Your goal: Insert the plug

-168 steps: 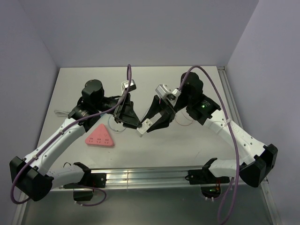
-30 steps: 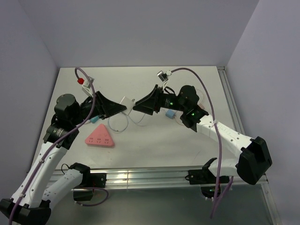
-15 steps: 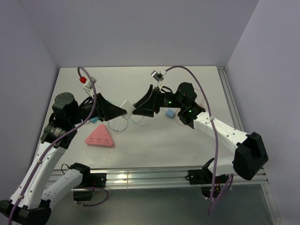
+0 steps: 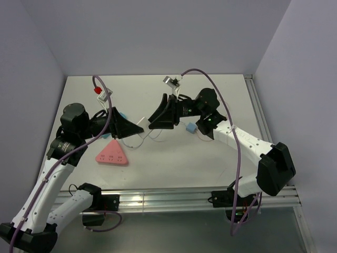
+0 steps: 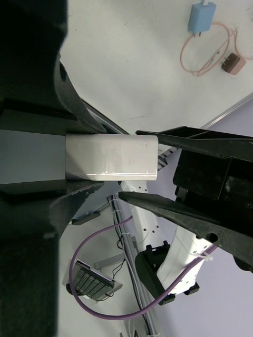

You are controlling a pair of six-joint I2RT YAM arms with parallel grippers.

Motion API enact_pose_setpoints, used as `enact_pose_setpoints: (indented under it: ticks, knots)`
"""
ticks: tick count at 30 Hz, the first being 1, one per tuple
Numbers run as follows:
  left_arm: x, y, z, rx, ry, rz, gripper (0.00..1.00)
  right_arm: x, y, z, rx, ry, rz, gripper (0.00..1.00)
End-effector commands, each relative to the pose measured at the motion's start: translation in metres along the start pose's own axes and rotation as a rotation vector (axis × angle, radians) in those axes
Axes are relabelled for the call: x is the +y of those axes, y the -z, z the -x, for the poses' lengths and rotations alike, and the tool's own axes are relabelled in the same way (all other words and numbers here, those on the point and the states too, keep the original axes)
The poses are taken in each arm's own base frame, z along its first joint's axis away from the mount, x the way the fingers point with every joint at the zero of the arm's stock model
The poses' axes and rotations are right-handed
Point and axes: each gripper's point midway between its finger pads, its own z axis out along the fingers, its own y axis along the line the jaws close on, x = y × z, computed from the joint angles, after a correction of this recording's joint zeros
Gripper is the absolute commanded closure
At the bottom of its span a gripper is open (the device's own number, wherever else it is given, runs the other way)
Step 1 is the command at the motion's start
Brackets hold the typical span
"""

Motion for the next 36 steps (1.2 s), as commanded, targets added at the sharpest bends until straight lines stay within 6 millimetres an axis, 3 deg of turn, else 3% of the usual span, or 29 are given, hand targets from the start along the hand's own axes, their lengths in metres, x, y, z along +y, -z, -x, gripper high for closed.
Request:
enact_pose_setpoints:
  ticks: [1,5,6,9,11,15,18,19,20,21,22,30,32,36]
  knots:
    - [-0.022,0.004,0.010,-0.017,-0.098,-0.064,1.00,0.023,-0.005,0.006,0.037,0.068,0.087,0.46]
    - [-0.025,0.004,0.011,-0.015,-0.111,-0.075,1.00,0.024,-0.010,0.000,0.073,0.074,0.099,0.54]
    - [-0.025,0.003,0.011,-0.013,-0.110,-0.075,1.00,0.024,-0.012,-0.002,0.080,0.063,0.097,0.64]
    - [-0.027,0.004,0.010,-0.004,-0.118,-0.081,1.00,0.023,-0.013,-0.002,0.081,0.061,0.096,0.79]
    - [-0.027,0.004,0.011,-0.004,-0.128,-0.079,0.99,0.026,-0.014,-0.002,0.090,0.063,0.109,0.99]
    - [-0.024,0.005,0.016,-0.025,-0.138,-0.040,0.99,0.038,-0.016,0.000,0.043,0.099,0.119,1.00]
    - [-0.016,0.009,0.031,-0.134,-0.168,0.037,0.60,0.034,-0.015,0.008,-0.061,0.075,0.076,1.00]
    - [-0.019,0.011,0.032,-0.167,-0.163,0.029,0.40,0.037,-0.015,0.012,-0.098,0.063,0.075,1.00]
    - [-0.026,0.017,0.033,-0.208,-0.184,0.011,0.34,0.039,-0.014,0.016,-0.132,0.030,0.072,1.00]
    - [-0.021,0.018,0.034,-0.237,-0.181,0.021,0.28,0.041,-0.012,0.027,-0.196,0.036,0.058,1.00]
    - [-0.024,0.020,0.036,-0.260,-0.195,0.017,0.17,0.039,-0.012,0.028,-0.220,0.018,0.048,1.00]
    - [-0.016,0.022,0.029,-0.279,-0.176,0.019,0.14,0.039,-0.003,0.051,-0.412,-0.041,0.043,1.00]
    - [-0.025,0.024,0.029,-0.302,-0.180,-0.021,0.15,0.036,-0.001,0.055,-0.455,-0.062,0.035,1.00]
    - [-0.022,0.023,0.028,-0.323,-0.141,-0.046,0.21,0.040,0.003,0.060,-0.508,-0.067,0.070,1.00]
